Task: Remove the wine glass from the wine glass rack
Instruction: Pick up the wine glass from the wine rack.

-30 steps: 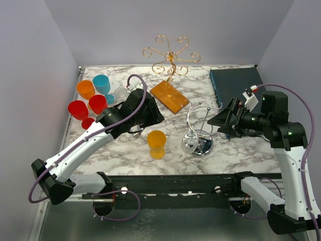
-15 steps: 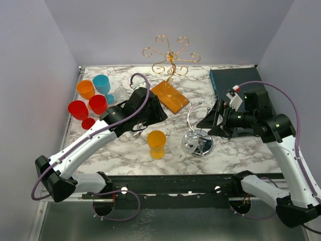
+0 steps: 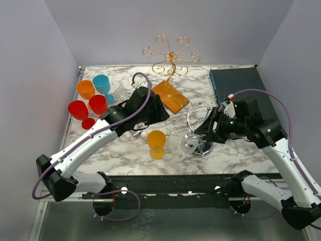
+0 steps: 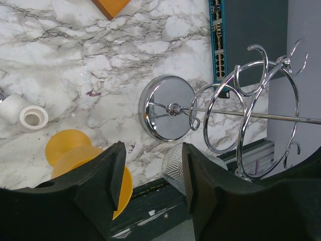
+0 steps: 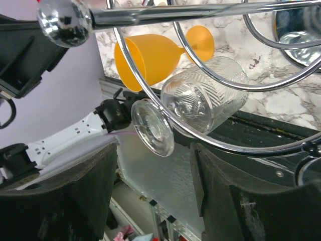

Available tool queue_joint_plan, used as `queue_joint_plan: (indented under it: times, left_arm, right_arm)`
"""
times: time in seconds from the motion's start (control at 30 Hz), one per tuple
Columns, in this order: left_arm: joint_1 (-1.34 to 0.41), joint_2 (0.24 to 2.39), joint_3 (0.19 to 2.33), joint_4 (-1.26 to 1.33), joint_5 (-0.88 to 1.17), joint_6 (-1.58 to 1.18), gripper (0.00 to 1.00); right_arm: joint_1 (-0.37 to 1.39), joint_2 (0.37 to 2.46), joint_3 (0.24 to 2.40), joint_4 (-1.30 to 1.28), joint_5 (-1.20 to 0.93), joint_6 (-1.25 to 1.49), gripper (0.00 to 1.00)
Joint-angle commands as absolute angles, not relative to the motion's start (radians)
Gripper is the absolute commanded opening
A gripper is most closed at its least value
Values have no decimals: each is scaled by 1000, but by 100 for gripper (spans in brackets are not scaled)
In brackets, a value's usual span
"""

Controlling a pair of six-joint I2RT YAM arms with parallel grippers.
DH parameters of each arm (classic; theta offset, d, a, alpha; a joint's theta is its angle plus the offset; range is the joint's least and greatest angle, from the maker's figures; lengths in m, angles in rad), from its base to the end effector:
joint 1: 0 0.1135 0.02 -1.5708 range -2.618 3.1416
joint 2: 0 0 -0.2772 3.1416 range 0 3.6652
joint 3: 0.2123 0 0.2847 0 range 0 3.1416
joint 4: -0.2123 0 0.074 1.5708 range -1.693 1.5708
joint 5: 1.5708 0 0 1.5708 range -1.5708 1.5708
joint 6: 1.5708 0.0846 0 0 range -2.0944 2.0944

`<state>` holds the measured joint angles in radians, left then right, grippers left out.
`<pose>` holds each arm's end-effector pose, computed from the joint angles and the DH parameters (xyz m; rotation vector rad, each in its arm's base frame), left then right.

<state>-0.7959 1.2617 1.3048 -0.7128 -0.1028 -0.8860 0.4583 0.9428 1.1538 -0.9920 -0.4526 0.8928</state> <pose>0.2407 -0.2334 0.3513 -0.1648 2.3528 -0.7692 0.1839 0.1320 0.3491 0.3126 2.5583 1.1296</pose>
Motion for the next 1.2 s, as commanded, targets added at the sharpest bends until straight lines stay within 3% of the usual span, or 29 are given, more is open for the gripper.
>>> queue_joint_plan:
  times: [0.0,1.17]
  left_arm:
    - [-798,1263,1327,-684,-73,-869,55]
    - [-794,1249,1277,-627,42,-912,55]
  right_arm:
    - [488,922,1126,-911,-392,961,62]
    - [579,796,950,-796,-279,1143,29]
